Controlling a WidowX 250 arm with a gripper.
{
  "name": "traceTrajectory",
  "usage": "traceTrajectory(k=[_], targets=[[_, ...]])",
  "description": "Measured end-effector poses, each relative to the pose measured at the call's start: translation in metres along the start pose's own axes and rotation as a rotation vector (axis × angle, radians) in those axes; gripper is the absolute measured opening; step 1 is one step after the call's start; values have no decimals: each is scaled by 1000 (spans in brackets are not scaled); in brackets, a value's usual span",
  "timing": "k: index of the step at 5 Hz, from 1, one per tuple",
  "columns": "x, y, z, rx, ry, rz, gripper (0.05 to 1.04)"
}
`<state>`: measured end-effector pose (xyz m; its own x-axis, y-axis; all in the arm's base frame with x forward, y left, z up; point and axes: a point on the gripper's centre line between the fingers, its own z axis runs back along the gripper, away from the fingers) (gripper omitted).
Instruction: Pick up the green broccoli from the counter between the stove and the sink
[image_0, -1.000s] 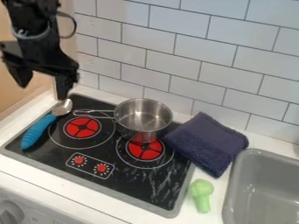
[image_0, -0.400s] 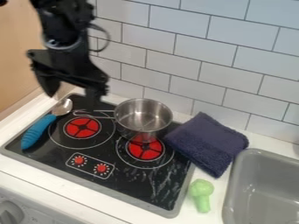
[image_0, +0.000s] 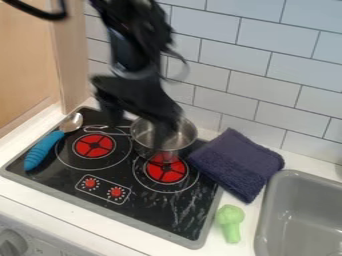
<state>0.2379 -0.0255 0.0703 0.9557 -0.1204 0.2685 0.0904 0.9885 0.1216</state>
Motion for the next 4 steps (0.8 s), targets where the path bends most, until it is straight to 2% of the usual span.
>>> traceTrajectory(k=[1, 2, 4], targets=[[-1, -26, -14, -35, 30, -58, 1000], [10, -59, -25, -74, 37, -135, 1000], [20, -99, -37, -152, 40, -215, 1000]])
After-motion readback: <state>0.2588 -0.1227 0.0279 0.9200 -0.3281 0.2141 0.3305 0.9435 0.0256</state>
